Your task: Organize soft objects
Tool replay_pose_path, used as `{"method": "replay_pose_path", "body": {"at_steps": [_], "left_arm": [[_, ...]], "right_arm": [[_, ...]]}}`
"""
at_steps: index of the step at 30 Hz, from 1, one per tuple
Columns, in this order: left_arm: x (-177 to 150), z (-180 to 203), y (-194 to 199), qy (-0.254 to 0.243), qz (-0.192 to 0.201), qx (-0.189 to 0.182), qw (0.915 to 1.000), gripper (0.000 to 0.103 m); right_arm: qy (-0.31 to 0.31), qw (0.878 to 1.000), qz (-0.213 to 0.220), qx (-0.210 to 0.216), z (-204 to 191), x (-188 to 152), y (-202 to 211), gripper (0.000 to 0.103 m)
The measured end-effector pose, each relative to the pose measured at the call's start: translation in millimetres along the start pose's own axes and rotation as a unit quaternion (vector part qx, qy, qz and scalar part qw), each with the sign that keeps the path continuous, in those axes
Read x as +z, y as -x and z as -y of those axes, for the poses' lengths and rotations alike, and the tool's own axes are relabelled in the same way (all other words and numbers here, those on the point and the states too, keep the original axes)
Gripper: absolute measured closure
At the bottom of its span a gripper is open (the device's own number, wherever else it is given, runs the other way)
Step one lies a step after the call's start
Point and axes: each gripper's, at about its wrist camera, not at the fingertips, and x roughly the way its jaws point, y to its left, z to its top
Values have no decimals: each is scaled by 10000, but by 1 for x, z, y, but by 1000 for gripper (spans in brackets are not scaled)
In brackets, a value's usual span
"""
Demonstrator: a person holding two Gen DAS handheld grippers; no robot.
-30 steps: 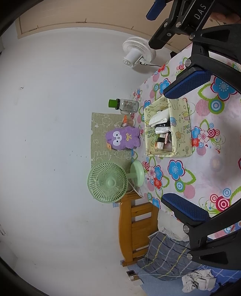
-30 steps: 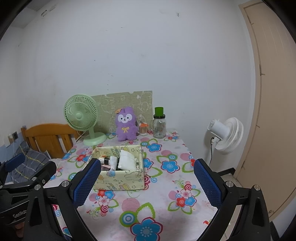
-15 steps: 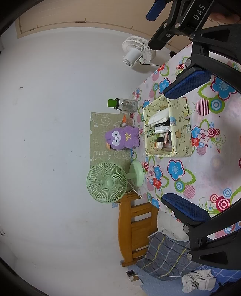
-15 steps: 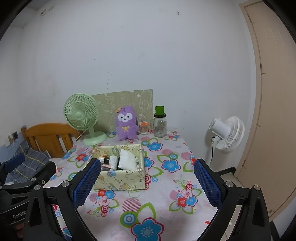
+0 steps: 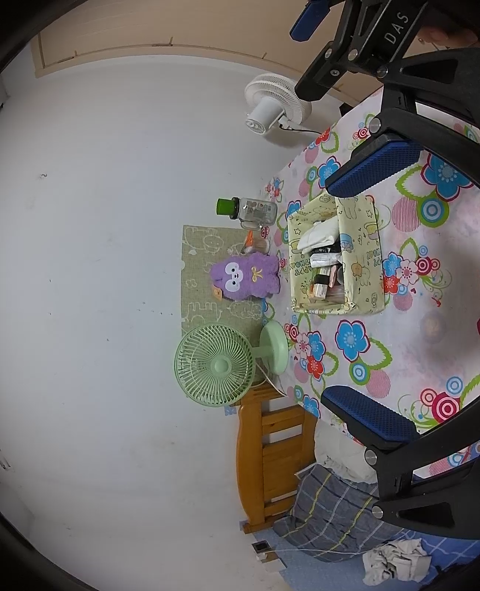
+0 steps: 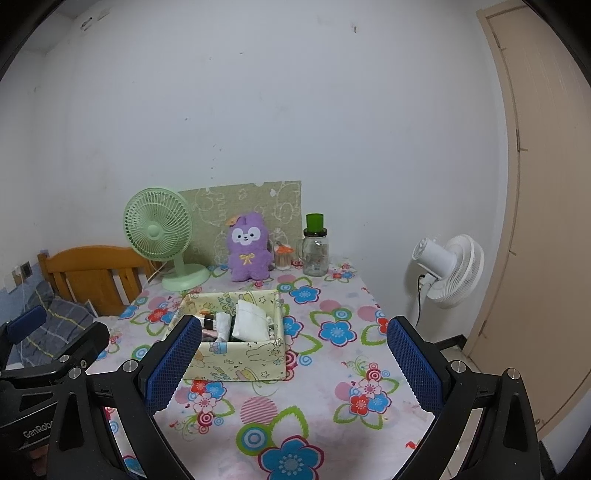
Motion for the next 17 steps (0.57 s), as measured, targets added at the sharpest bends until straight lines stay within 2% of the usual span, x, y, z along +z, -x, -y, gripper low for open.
{"method": "replay_pose_path", "body": {"at_steps": [17], "left_arm": [[0,0,2,16,41,74,10000,0]], "right_arm": [[-1,10000,-3,-11,-2,1,0,2]]}}
